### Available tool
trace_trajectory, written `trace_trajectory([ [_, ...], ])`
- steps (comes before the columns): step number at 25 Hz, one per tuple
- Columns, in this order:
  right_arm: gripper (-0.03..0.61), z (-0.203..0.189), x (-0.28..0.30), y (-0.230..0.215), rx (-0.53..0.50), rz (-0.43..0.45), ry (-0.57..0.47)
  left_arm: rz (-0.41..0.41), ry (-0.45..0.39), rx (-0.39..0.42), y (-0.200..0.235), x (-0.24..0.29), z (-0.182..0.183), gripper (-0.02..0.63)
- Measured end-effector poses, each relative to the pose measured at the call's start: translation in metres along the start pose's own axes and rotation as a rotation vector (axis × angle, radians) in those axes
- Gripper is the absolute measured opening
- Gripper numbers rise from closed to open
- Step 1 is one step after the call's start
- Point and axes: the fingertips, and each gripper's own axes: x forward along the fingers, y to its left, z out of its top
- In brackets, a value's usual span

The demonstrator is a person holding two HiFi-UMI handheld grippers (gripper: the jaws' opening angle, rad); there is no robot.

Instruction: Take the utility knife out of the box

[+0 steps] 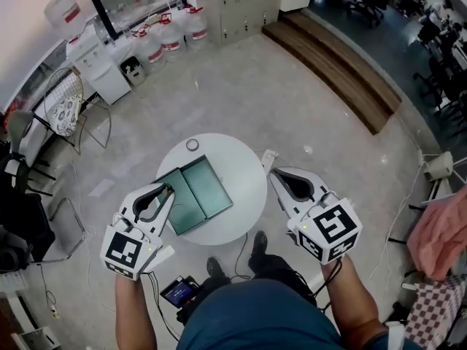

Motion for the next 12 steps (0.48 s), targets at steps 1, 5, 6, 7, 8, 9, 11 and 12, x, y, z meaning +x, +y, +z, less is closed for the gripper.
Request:
trace_trajectory([
  [1,0.037,0.004,-0.003,0.005,-0.020,0.006,-0.007,0.008,-0.021,-0.006,-0.002,-0.008,0.007,0.078],
  [5,0.037,0.017,-0.015,0.025,-0.061,0.024,-0.026,0.032,-0.075,-0.017,-0.008,-0.039,0.029,0.079],
  [6,0.037,0.019,-0.018,0.030,-0.065,0.024,-0.029,0.037,-0.082,-0.016,-0.009,-0.046,0.033,0.078],
  [7,0.037,0.022,-0.020,0.034,-0.068,0.023,-0.032,0.042,-0.088,-0.014,-0.011,-0.053,0.036,0.078],
  [8,0.037,0.024,-0.022,0.038,-0.070,0.022,-0.034,0.046,-0.094,-0.013,-0.012,-0.060,0.038,0.078],
  [9,0.037,0.026,-0.024,0.043,-0.073,0.022,-0.037,0.050,-0.099,-0.014,-0.013,-0.066,0.040,0.078],
  [11,0.037,0.031,-0.028,0.051,-0.083,0.028,-0.041,0.056,-0.105,-0.017,-0.015,-0.076,0.042,0.078],
  [12,0.037,0.034,-0.030,0.053,-0.088,0.030,-0.044,0.058,-0.106,-0.016,-0.016,-0.080,0.044,0.078],
])
